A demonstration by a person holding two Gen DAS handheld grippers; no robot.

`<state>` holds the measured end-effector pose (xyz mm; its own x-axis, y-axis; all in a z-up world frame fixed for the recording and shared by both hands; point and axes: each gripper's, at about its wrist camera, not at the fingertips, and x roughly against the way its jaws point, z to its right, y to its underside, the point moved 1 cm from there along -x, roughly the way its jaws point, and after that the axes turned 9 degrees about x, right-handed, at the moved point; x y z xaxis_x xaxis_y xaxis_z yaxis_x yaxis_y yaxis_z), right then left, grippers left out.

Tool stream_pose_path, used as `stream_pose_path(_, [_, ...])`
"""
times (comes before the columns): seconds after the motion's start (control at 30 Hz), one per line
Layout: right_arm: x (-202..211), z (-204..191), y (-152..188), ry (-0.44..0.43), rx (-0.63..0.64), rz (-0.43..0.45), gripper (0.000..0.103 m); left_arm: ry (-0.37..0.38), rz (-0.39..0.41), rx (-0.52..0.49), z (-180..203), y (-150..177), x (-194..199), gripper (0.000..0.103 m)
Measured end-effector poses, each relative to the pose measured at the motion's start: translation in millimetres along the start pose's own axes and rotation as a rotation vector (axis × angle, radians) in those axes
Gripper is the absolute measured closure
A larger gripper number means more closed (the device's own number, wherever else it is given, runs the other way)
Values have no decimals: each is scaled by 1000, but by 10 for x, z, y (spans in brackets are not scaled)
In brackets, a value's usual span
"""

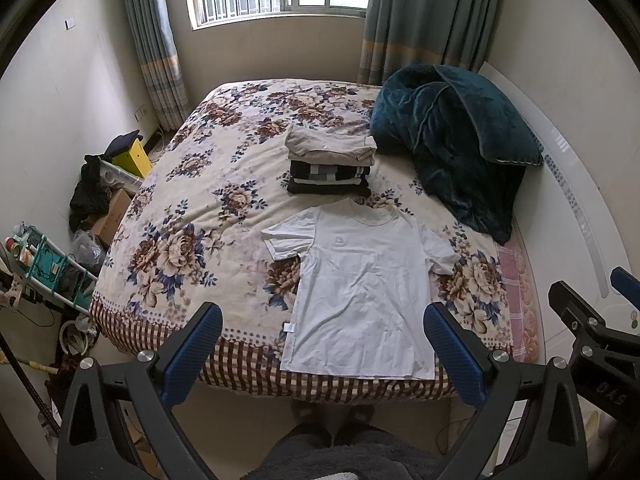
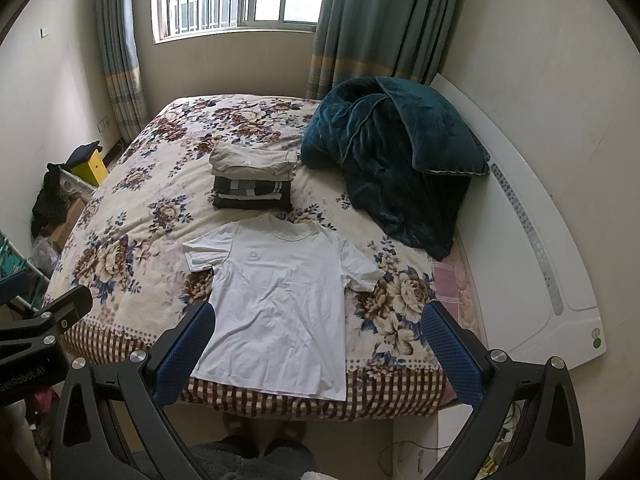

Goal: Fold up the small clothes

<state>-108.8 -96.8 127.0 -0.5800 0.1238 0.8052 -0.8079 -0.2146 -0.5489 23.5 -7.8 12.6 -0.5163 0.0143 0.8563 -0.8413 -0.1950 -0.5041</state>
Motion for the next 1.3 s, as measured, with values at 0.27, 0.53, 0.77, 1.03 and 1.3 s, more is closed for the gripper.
stream_pose_path(0.27, [120, 68, -195, -3, 6, 5, 0, 1, 7, 1, 4, -1, 26, 0])
stream_pose_path(0.53, [134, 55, -200, -2, 7, 6, 0, 3, 11, 0, -12, -2, 40, 0])
stream_pose_path(0.77, [137, 45, -192, -2, 9, 6, 0, 2, 17, 0, -26, -60, 25, 0])
stream_pose_path(1.03, [135, 33, -164, -1, 7, 6, 0, 2, 12, -3, -47, -48, -20, 0])
stream_pose_path(1.3, [-210, 29, -188, -3, -39, -42, 0, -20, 21, -8, -106, -183, -572, 0])
